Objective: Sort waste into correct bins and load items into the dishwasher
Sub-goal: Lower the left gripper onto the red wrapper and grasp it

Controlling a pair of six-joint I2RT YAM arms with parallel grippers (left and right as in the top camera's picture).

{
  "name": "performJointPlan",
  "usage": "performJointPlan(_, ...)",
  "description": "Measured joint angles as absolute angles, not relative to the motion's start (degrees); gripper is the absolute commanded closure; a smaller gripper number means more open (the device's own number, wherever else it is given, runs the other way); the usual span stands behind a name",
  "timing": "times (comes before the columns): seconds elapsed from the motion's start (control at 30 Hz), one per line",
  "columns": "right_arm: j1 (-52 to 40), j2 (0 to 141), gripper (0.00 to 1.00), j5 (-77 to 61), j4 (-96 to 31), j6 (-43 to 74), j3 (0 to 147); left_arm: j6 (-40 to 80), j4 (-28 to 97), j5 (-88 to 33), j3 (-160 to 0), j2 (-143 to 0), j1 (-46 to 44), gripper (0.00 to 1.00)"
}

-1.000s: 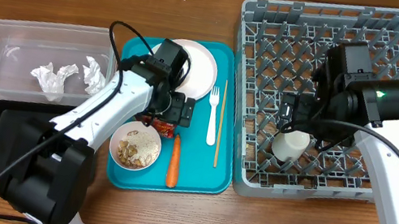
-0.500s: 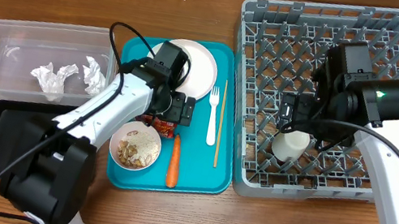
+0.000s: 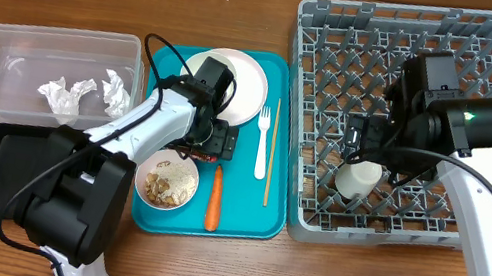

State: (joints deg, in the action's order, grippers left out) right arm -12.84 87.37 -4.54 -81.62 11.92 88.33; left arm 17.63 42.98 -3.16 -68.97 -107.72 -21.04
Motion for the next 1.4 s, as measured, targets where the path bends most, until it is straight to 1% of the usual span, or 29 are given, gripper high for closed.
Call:
performJointPlan(0.07,-12.84,87.37,0.00,-4.51,-81.62,11.92,88.33,17.43,42.98,-3.14,-68.95,-107.72,-21.04,0.29)
performJointPlan(0.23,-12.84,87.37,0.00,-4.54,-81.65,11.92,88.33,17.34,42.98,-2.98,-68.95,-107.72,-21.04,0.30)
performJointPlan(0.3,-12.84,87.37,0.00,-4.56,-81.60,11.92,88.33,17.37,42.98,-2.96,-68.95,-107.72,-21.04,0.36)
performJointPlan(0.4,-12.84,87.37,0.00,-4.51,-81.65,11.90,88.33,17.47,42.98,-2.94,-68.97,-107.72,-21.04,0.56)
performJointPlan(0.43,-12.84,87.37,0.00,-4.54,-81.62,11.92,88.33,17.39,42.98,-2.85,-68.97,-107.72,-21.04,0.64)
performJointPlan(0.53,-12.84,87.37,0.00,-4.51,-81.60,11.94,88.33,17.23,42.98,-2.79,-68.95,-107.72,-21.04,0.83)
performJointPlan(0.6,-12.84,87.37,0.00,-4.54,-81.62,11.92,88.33,17.06,42.96,-2.79,-68.95,-107.72,-21.04,0.94)
performJointPlan(0.67,-12.84,87.37,0.00,-4.54,-81.60,11.92,88.33,16.82,42.96,-2.76,-68.95,-107.72,-21.04,0.96)
performJointPlan(1.07,-12.84,87.37,0.00,-4.56,-81.58,11.94,88.33,16.71,43.05,-2.76,-68.97,-107.70,-21.04,0.96)
performJointPlan(1.2,-12.84,87.37,0.00,-4.56,-81.62,11.92,88.33,16.38,47.46,-2.76,-70.22,-107.70,-21.04,0.96)
performJointPlan(1.4,-12.84,87.37,0.00,-4.56,-81.62,11.92,88.33,16.25,53.47,-2.76,-77.25,-106.24,-21.04,0.96)
